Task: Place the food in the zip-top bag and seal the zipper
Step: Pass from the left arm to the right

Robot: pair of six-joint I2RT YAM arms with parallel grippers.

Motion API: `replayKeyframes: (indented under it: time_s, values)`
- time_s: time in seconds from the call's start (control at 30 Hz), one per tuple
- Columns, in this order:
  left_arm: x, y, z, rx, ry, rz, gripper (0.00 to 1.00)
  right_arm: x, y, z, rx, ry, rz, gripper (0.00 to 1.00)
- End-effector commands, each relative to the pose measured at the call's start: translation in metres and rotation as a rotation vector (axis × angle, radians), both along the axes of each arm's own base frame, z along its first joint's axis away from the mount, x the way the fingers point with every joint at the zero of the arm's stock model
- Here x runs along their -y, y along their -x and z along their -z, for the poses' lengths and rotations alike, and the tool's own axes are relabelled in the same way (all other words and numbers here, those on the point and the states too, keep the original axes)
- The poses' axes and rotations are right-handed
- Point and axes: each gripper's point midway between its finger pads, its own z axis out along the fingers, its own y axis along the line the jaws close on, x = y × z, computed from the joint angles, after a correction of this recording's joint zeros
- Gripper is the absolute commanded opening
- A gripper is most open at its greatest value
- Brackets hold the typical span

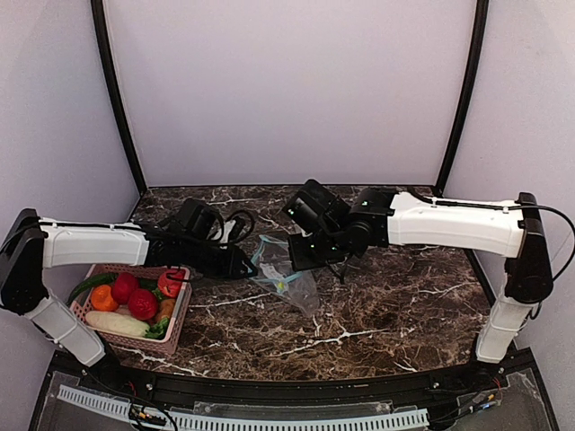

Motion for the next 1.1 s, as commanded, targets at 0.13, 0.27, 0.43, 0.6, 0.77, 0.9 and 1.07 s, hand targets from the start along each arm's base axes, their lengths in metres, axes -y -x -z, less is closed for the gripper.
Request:
replayKeyframes:
  time_s: [0.13,0.27,0.43,0.6,0.77,0.9,1.07]
  values:
    - [-0.025,0.005,-0.047,0.179,-0.034,0.024,0.74,0.006,0.001,-0.005,0.019,0.014,0.016,0.00]
    - [-0.050,0.012,-0.055,0.206,-0.097,0.003,0.88,0.003,-0.001,-0.002,0.019,0.019,0.014,0.00]
    - [-0.094,0.016,-0.049,0.145,-0.168,-0.087,0.94,0.001,-0.003,0.000,0.022,0.028,0.012,0.00]
    - [-0.128,0.022,-0.051,0.102,-0.171,-0.174,0.98,0.000,-0.004,-0.004,0.032,0.025,0.009,0.00]
    - [-0.175,0.020,-0.043,0.034,-0.189,-0.338,0.99,0.002,-0.010,-0.017,0.063,0.017,0.007,0.00]
    - [-0.223,0.019,-0.034,-0.039,-0.186,-0.533,0.99,0.006,-0.016,-0.027,0.084,0.014,0.008,0.00]
    - [-0.284,0.030,-0.031,-0.045,-0.325,-0.804,0.99,0.010,-0.020,-0.029,0.088,0.015,0.016,0.00]
